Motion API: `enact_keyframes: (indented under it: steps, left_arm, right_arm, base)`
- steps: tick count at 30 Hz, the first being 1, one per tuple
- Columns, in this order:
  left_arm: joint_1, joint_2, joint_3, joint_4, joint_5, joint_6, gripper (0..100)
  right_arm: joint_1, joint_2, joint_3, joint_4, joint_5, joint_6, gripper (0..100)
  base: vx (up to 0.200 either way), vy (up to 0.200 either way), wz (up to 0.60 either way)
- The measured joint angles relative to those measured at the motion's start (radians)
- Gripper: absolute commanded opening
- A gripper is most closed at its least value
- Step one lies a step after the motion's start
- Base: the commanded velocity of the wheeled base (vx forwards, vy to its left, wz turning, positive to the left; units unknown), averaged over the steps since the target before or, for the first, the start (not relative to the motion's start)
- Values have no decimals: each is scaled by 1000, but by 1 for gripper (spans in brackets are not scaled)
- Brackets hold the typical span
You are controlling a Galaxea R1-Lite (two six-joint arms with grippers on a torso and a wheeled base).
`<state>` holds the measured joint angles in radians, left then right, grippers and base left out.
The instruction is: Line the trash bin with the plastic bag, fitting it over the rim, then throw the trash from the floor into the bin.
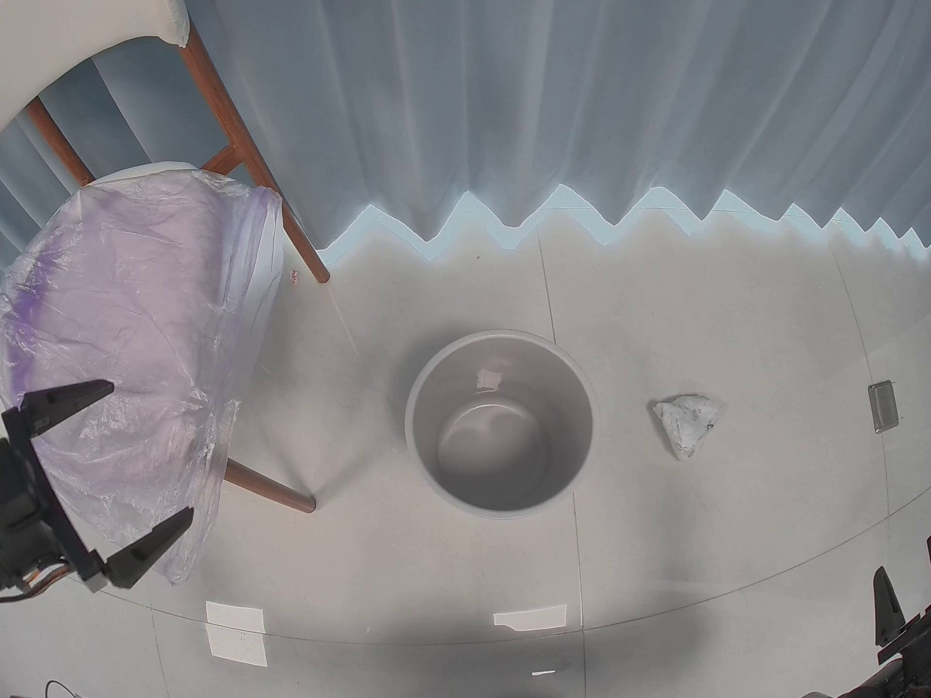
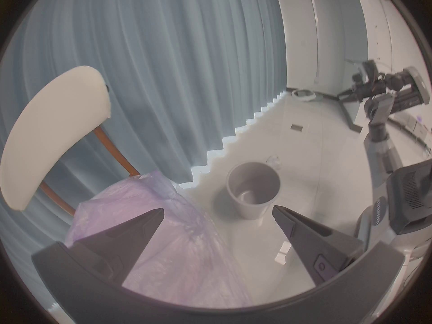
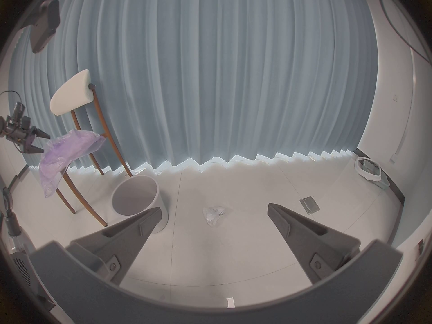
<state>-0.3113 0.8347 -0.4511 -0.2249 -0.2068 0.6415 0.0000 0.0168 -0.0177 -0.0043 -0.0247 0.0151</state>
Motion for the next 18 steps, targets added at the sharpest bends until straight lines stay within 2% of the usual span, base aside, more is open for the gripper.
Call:
enact_keyframes:
  steps: [3, 5, 8, 10, 13, 18]
  left_arm:
    - [-71, 82, -35, -14, 142, 13, 100]
    - [-137, 133, -59, -29, 276, -1, 100]
    - [-212, 195, -81, -57, 431, -20, 100]
    - [-253, 240, -94, -92, 517, -26, 100]
    - [-313, 323, -111, -163, 621, -24, 100]
    - [-378, 429, -124, -215, 749, -11, 100]
  right_arm:
    - [0, 0, 0, 0, 0, 0, 100]
    - [0, 0, 0, 0, 0, 0, 100]
    - [0, 0, 0, 0, 0, 0, 100]
    - [0, 0, 0, 0, 0, 0, 100]
    - [0, 0, 0, 0, 0, 0, 100]
    - [0, 0, 0, 0, 0, -1, 100]
  base:
    - [0, 0, 0]
    - [0, 0, 0]
    - [0, 0, 0]
    - [0, 0, 0]
    - [0, 0, 0]
    - [0, 0, 0]
